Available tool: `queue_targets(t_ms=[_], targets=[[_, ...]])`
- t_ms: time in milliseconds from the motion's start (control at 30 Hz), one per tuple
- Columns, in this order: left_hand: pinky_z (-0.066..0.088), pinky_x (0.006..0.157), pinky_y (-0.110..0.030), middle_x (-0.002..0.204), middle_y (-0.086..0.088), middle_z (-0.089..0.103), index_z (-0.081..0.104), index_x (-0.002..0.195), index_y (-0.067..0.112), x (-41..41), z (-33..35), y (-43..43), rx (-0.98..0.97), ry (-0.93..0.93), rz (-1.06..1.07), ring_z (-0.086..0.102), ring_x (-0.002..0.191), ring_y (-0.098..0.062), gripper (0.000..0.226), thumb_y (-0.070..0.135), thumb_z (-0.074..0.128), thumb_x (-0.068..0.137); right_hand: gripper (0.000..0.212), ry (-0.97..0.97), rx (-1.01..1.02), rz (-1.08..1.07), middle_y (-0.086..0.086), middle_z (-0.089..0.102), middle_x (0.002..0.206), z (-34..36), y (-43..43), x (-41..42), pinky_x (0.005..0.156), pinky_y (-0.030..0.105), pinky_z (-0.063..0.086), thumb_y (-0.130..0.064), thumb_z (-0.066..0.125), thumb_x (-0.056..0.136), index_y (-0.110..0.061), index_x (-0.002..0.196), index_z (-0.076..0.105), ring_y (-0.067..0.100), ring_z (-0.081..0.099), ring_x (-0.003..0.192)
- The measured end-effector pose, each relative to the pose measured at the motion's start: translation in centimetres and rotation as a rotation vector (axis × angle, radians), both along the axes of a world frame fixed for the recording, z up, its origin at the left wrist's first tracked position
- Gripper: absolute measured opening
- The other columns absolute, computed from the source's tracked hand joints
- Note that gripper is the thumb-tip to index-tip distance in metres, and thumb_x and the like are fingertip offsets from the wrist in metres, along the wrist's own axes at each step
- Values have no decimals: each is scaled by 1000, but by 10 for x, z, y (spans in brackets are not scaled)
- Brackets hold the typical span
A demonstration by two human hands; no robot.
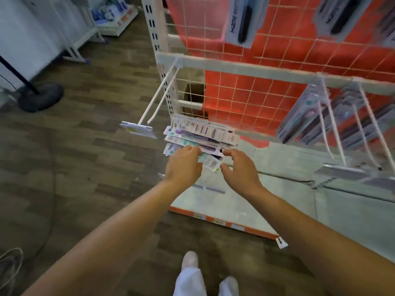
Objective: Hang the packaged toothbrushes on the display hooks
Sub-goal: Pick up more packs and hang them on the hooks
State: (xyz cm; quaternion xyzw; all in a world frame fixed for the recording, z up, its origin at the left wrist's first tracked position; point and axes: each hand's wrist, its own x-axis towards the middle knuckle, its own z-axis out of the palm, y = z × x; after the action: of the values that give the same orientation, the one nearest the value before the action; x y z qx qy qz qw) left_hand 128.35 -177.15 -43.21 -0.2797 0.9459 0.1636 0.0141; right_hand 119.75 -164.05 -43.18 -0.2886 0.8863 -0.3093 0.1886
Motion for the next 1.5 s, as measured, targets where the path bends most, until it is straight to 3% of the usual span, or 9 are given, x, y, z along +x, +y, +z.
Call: queue_targets(t_ms=[367,567,800,1033,1200,1367,1500], targets=[[42,97,-37,134,-3,50,47,131,16,-18,-83,-49,-213,-82,-160,46,123,-24,47,16,64,87,40,25,120,-22,5,51,134,-82,-32,-15,94,31,40,-16,59,92,-14,130,49,22,45,120],[21,118,-41,158,-6,28,30,148,15,-47,-121,-76,-256,-80,-255,20,147,-25,64,21,62,93,39,49,100,-31,4,53,127,-121,-59,-24,93,28,38,-17,63,89,-14,127,52,21,45,115],[35,105,-41,138,-8,46,44,136,16,-70,-153,-89,-277,-88,-291,39,130,-29,52,16,65,88,43,198,124,-4,4,51,129,-149,-77,-24,99,29,36,-23,66,88,-15,128,51,21,41,120],[38,100,-41,131,-7,52,50,130,17,-71,-162,-103,-291,12,-330,46,120,-28,46,19,68,88,36,360,190,-54,4,57,122,-166,-81,-17,88,34,39,-14,65,86,-14,121,57,25,45,116],[42,96,-41,125,-7,58,58,123,16,-70,-167,-108,-264,93,-347,51,115,-28,38,21,69,88,38,342,186,-50,5,56,126,-172,-81,-16,90,33,41,-13,63,89,-13,127,57,26,45,116],[42,97,-41,123,-6,61,60,122,17,-68,-166,-112,-237,118,-358,53,113,-29,39,22,73,85,34,360,102,-65,10,64,115,-175,-75,-8,81,36,49,-7,69,84,-7,118,66,31,54,107],[44,96,-40,117,-5,64,63,115,17,-62,-165,-111,-223,145,-377,56,108,-30,41,19,80,78,35,322,55,-74,11,65,114,-177,-64,5,84,35,52,-9,70,83,-4,117,66,31,55,107]])
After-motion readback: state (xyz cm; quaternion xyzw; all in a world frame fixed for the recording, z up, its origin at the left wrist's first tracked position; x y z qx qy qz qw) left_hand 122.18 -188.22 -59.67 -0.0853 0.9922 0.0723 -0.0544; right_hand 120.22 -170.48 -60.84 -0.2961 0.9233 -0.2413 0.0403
